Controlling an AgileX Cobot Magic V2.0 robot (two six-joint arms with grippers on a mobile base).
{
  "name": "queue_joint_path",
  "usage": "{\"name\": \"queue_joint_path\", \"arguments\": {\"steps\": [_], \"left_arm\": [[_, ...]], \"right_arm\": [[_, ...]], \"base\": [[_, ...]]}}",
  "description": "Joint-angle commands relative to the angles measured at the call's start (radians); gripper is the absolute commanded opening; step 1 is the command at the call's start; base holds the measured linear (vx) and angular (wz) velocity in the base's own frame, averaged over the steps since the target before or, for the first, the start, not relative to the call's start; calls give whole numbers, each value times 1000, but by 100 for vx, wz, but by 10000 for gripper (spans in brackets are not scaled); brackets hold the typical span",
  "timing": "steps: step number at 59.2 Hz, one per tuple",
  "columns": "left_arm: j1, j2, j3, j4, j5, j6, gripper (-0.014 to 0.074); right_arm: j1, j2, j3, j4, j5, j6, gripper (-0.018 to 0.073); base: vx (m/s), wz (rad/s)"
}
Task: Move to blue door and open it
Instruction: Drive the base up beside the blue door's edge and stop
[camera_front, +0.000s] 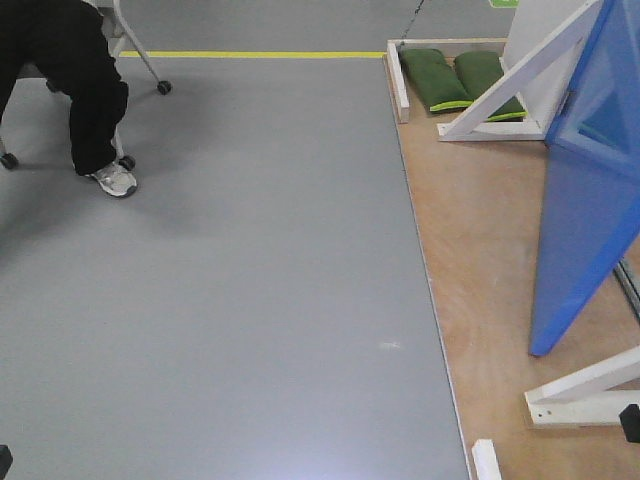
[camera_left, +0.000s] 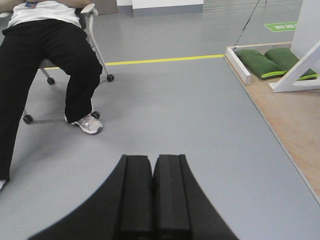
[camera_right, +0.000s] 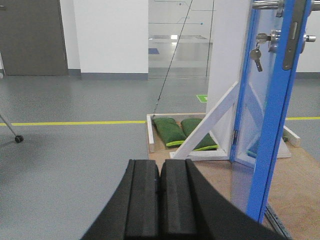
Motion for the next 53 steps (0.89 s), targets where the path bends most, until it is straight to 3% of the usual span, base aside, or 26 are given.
{"name": "queue_joint_path", "arguments": {"steps": [1,53], "left_arm": [[-1,-10,-32,2,-82,-4,71],[-1,-10,-32,2,-82,-4,71]], "right_arm": [[-6,-10,9,-3,-81,0,-4],[-6,-10,9,-3,-81,0,-4]], "base": [[45,-3],[38,-5]]}}
